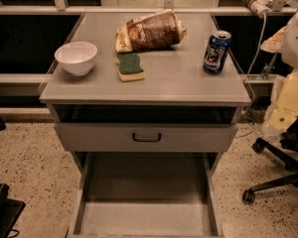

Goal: Close middle drawer

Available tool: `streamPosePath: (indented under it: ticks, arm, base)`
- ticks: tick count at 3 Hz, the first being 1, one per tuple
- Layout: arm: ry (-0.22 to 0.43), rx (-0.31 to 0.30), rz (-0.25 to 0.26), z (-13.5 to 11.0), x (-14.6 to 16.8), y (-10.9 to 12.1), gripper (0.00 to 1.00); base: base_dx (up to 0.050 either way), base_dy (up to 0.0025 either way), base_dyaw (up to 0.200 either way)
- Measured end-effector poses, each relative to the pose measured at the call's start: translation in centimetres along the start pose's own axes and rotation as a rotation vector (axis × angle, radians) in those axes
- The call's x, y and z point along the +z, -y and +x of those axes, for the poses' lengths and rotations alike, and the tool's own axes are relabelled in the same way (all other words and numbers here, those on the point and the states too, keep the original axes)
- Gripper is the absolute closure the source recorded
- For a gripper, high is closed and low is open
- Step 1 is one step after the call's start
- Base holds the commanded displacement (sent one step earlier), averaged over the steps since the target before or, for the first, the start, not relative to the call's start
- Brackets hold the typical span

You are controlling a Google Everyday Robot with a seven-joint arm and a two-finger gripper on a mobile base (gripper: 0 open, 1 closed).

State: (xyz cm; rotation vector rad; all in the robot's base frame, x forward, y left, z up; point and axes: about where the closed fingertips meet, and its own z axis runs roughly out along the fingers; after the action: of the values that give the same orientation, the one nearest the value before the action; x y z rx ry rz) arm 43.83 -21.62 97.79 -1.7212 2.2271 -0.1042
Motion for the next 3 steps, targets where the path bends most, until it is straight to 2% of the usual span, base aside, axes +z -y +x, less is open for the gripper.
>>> streamPosePath:
  ticks: [2, 3]
  arm:
    - [0.019, 0.009, 0.013, 0.2, 0.1, 0.1, 0.00]
    - [0.096, 0.032, 0.013, 0.7, 1.9, -1.8, 0.00]
  base:
    - [0.000, 0.00000, 0.000]
    - [0.000, 0.00000, 0.000]
